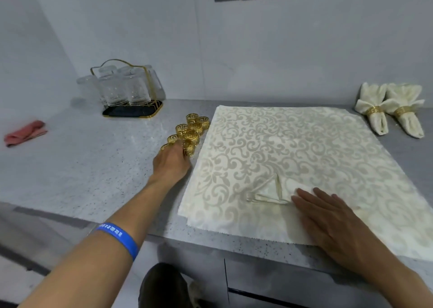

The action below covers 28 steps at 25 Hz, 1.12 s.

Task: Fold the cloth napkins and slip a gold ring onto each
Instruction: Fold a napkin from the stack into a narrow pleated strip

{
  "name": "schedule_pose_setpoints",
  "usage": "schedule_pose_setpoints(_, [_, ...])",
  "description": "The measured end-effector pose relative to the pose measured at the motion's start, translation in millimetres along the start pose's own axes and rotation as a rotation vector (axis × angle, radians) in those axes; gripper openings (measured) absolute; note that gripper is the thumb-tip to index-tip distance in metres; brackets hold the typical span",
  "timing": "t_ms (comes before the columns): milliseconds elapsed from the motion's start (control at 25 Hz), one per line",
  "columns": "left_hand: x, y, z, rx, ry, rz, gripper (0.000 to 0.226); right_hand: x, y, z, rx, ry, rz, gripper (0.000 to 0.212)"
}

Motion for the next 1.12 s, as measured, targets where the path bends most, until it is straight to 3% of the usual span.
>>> schedule_pose_setpoints(80, [0.2, -5.2, 4.0, 0.032, -0.015, -0.046, 0.015, 1.6, 1.3, -0.6, 0.015, -0.006, 0.01, 0.075])
schedule_pose_setpoints(200, [-5.0, -3.6, 5.3, 0.105, -0.037, -0.076, 0.015, 1.0, 1.6, -1.7, 0.003, 0.017, 0.011, 0.058])
schedule_pose_setpoints(280, [-18.5, 5.0, -11.5, 0.154, 0.073, -0.155, 0.013, 0.6, 2.5, -0.1, -0.022, 0.018, -0.011, 0.053])
schedule_pose_setpoints(360, [-32.6, 31.8, -65.2, 0.338, 0.248, -0.19, 0.01, 0.6, 2.5, 1.2, 0.0, -0.017, 0.009, 0.057])
schedule_pose_setpoints(480, [-25.4, 99.3, -172.4, 0.702, 0.377, 0.007, 0.009, -0.4, -0.6, 4.6, -0.02, -0.024, 0.02, 0.057])
schedule_pose_setpoints(560, [-8.9, 130.1, -215.9, 0.83, 0.344, 0.095, 0.01, -8.7, -1.3, 12.7, -0.115, -0.013, -0.027, 0.038])
schedule_pose_setpoints(640, [6.2, 133.5, -225.7, 0.835, 0.306, 0.09, 0.011, -17.8, 0.5, 17.1, -0.122, -0.13, -0.122, 0.026])
schedule_pose_setpoints(720, [16.3, 128.9, -222.7, 0.838, 0.249, 0.068, 0.011, -31.5, 2.6, 6.0, 0.092, -0.409, -0.307, 0.023])
schedule_pose_setpoints(800, [21.7, 129.2, -221.6, 0.885, 0.216, 0.036, 0.012, -41.5, 1.0, -0.2, 0.187, -0.453, -0.444, 0.024])
schedule_pose_setpoints(880, [19.0, 130.7, -222.9, 0.911, 0.26, 0.008, 0.013, -40.9, -7.4, 3.0, 0.123, -0.224, -0.397, 0.038])
schedule_pose_setpoints(960, [16.6, 128.7, -219.0, 0.857, 0.347, 0.112, 0.02, -38.4, -13.5, -1.8, 0.091, -0.07, -0.377, 0.03])
schedule_pose_setpoints(1040, [18.2, 125.0, -209.4, 0.778, 0.389, 0.255, 0.04, -39.2, -15.3, -12.6, 0.17, -0.15, -0.388, 0.011])
schedule_pose_setpoints(1120, [21.5, 121.7, -206.1, 0.818, 0.249, 0.265, 0.041, -38.2, -12.8, -22.5, 0.253, -0.275, -0.414, 0.006])
Point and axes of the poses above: each hand's wrist, its own y-axis away from the middle knuckle, its own x-axis out of the palm, z = x × y, the point moved 6 cm from there along -y, towards the middle knuckle, and after that the axes turned 3 degrees about -z, right-handed, at the moved point
